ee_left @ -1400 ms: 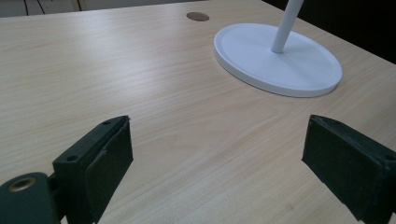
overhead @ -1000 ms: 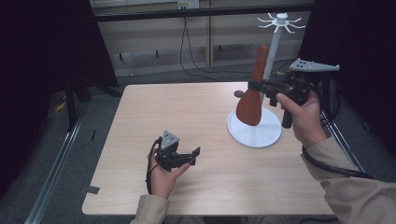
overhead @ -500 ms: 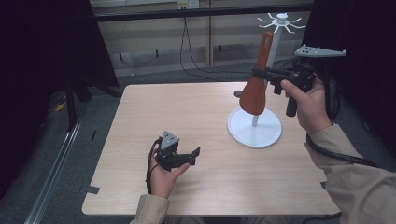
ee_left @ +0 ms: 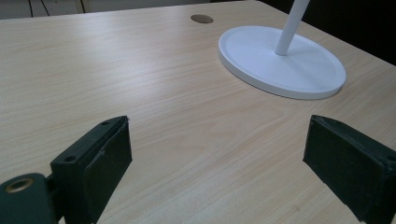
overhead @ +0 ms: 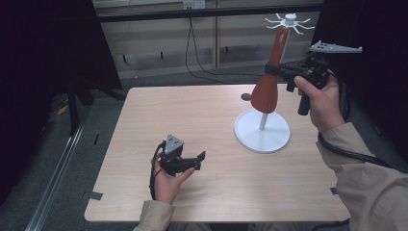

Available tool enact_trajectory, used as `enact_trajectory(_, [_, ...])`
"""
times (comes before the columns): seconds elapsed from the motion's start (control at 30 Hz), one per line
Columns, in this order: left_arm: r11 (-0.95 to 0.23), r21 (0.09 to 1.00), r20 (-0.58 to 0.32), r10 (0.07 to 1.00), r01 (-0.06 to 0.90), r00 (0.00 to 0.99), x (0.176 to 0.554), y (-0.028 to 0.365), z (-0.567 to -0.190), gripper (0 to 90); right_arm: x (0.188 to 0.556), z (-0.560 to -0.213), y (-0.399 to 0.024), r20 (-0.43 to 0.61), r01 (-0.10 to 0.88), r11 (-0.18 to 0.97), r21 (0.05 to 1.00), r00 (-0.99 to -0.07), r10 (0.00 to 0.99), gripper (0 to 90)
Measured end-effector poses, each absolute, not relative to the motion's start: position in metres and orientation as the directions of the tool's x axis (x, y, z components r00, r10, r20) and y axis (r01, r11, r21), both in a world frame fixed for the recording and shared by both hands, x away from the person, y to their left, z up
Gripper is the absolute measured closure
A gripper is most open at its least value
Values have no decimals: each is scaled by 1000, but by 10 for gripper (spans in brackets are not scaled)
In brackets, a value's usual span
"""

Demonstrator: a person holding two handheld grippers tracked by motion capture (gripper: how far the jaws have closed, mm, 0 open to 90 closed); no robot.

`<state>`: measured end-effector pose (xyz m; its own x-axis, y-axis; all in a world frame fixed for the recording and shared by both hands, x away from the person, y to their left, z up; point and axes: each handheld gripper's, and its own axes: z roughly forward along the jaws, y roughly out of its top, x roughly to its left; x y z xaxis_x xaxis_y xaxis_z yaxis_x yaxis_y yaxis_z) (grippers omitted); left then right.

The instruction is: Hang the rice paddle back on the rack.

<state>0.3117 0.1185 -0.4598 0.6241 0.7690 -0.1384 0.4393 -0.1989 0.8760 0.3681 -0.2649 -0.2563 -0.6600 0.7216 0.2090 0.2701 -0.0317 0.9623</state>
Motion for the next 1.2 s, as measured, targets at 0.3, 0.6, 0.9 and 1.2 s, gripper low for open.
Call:
enact_trajectory(0.3, [-200, 877, -135, 770, 436, 624, 312, 119, -459, 76, 372, -258, -267, 207, 273, -29, 962, -651, 730, 820])
enact_trajectory(0.6, [-200, 878, -133, 770, 435, 624, 312, 120, -459, 75, 375, -263, -274, 214, 271, -46, 962, -632, 745, 816])
enact_trajectory(0.9, [-196, 878, -137, 771, 436, 622, 312, 121, -459, 76, 376, -266, -273, 188, 246, -37, 968, -622, 760, 732])
enact_trajectory(1.2, [-202, 878, -133, 768, 434, 627, 312, 121, -459, 76, 374, -266, -272, 182, 246, -33, 969, -614, 768, 612])
